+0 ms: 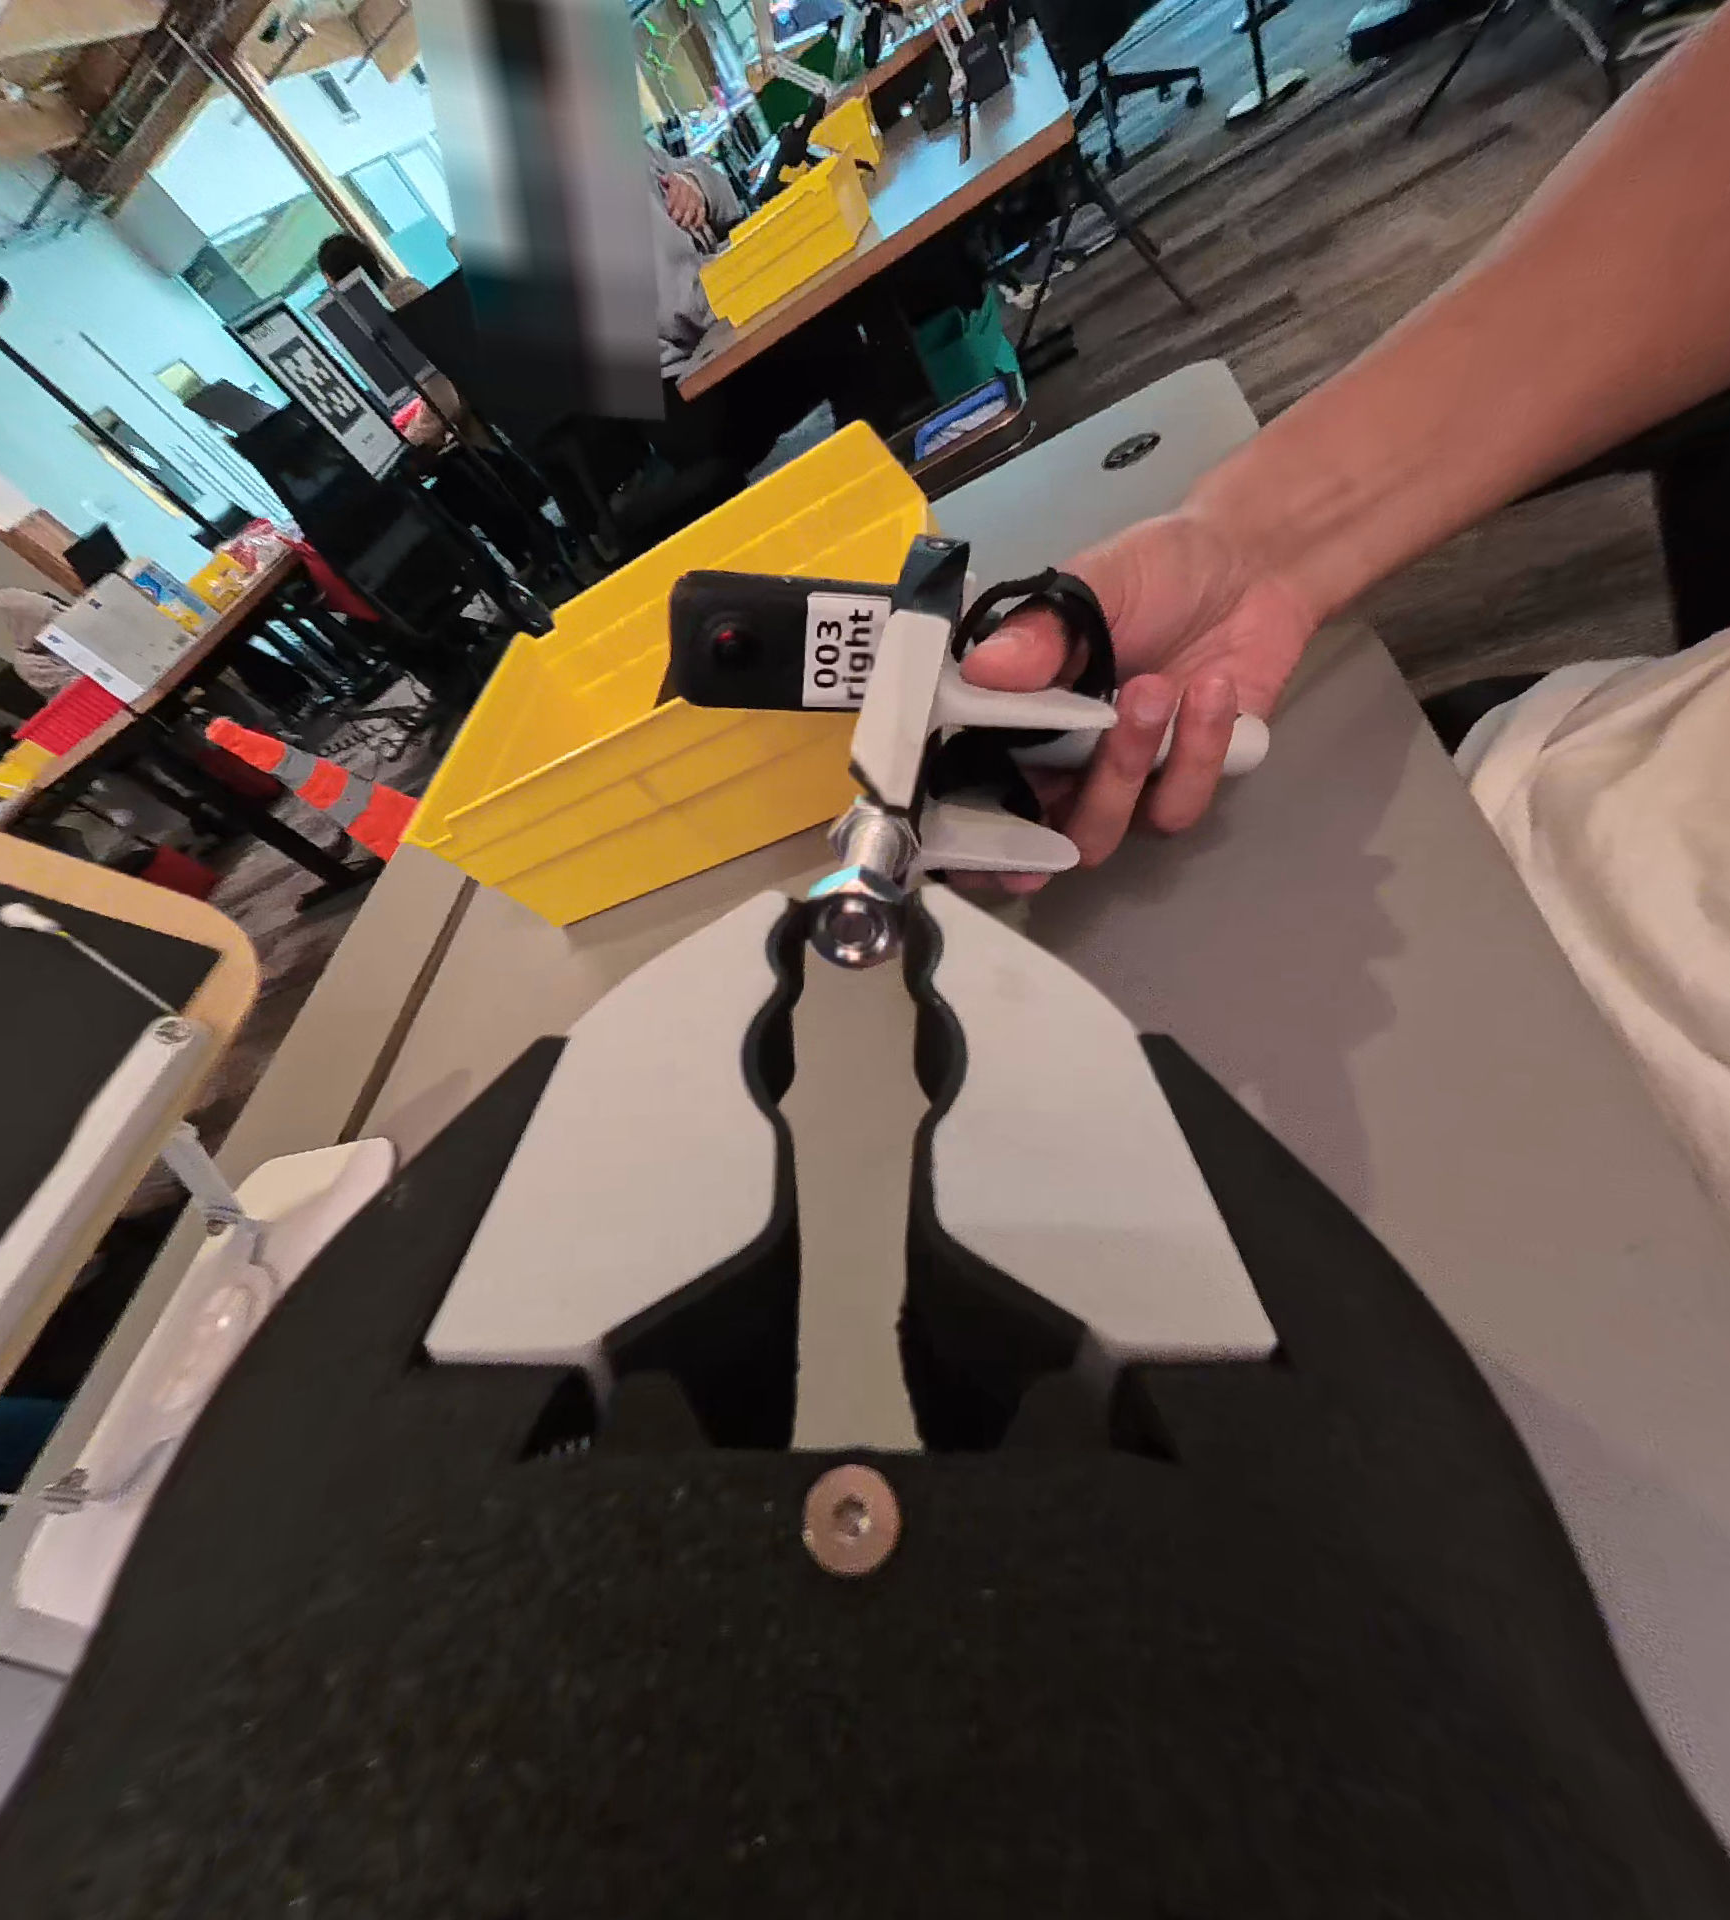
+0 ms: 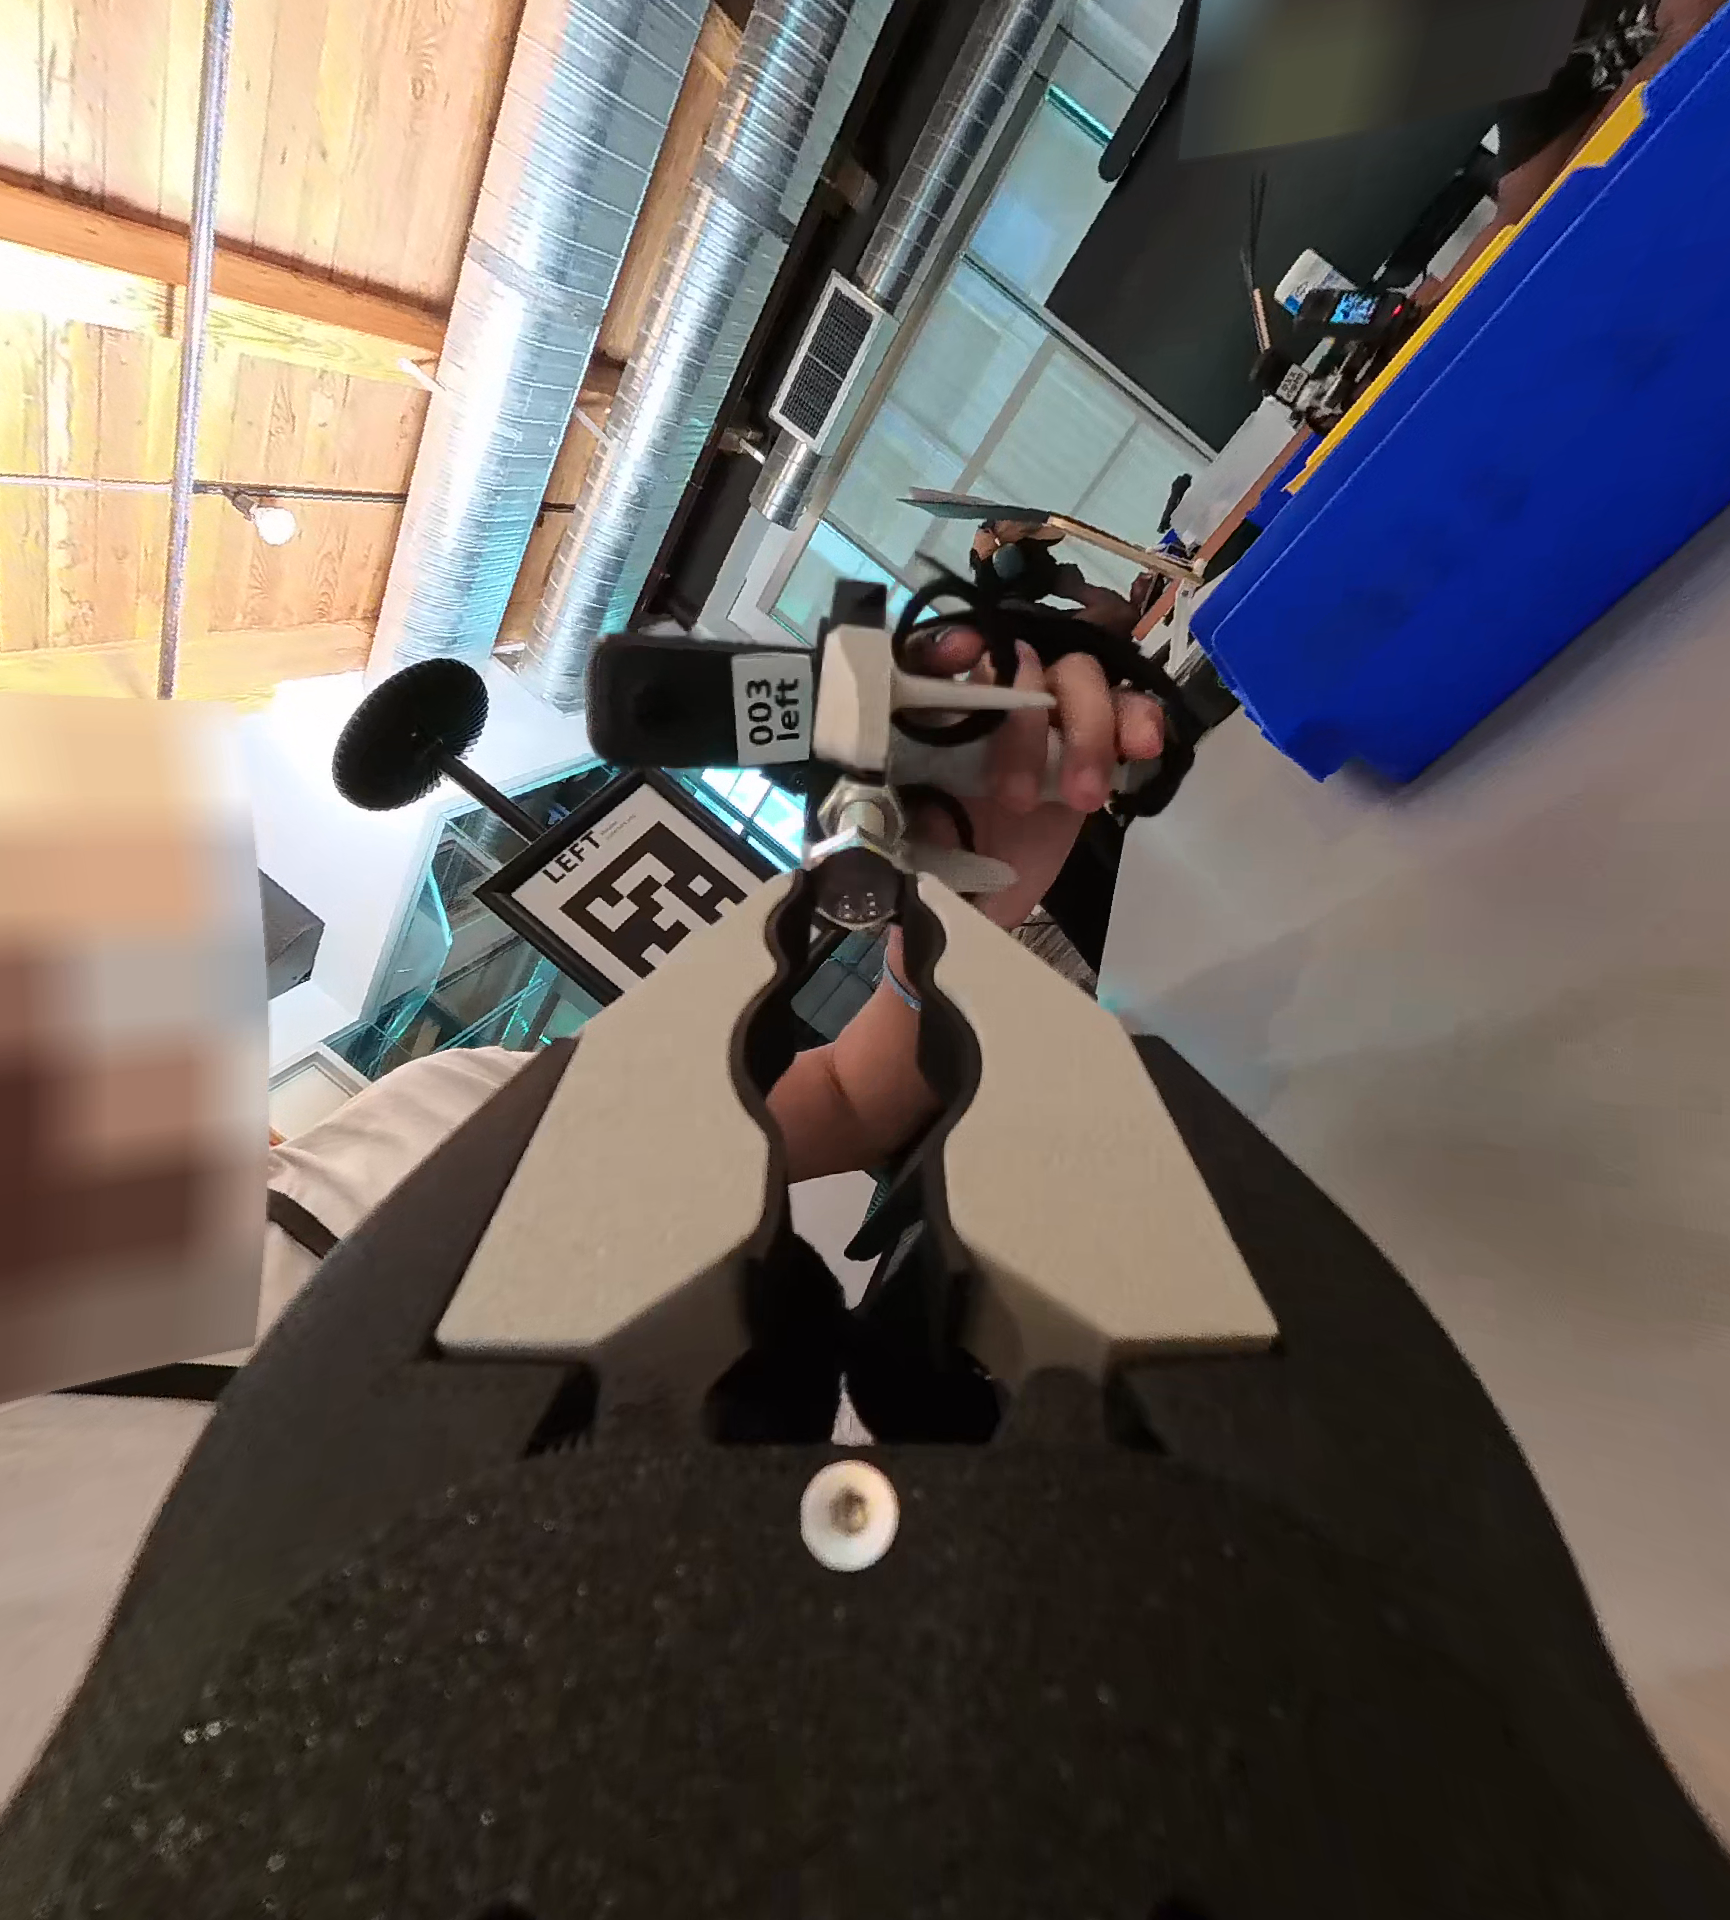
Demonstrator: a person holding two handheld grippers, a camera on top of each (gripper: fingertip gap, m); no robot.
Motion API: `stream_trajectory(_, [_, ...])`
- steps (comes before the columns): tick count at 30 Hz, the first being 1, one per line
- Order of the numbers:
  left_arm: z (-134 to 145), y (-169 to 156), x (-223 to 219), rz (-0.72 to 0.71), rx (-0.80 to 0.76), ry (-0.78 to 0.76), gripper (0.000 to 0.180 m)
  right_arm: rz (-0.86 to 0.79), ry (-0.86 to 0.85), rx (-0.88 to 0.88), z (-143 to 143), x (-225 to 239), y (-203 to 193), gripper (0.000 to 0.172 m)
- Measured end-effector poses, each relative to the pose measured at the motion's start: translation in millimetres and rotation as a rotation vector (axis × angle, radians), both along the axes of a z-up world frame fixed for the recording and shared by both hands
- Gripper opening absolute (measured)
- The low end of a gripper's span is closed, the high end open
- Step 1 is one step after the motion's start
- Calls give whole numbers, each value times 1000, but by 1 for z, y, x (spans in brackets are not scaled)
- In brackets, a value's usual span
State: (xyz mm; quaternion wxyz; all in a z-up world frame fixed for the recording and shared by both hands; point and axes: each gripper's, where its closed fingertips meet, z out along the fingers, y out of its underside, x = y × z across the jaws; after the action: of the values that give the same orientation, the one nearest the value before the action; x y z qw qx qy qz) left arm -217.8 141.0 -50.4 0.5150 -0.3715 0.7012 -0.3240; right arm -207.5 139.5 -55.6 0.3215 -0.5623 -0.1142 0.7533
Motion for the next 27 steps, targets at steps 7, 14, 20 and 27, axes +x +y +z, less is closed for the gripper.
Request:
stream_trajectory(7, [5, 3, 4, 107, -402, 15, 17, -70, -36, 87, 4, 5, 3, 17])
stream_trajectory(14, [-2, 5, -4, 108, -1460, 226, 17, -159, -192, 208, -6, -3, 5, 16])
stream_trajectory(20, [-2, 6, -4, -37, -1646, 246, 17, -151, -165, 177, -5, 1, 7, 16])
stream_trajectory(27, [16, 22, -13, -9, -1355, 166, 17, -142, -99, 146, 0, 6, 7, 16])
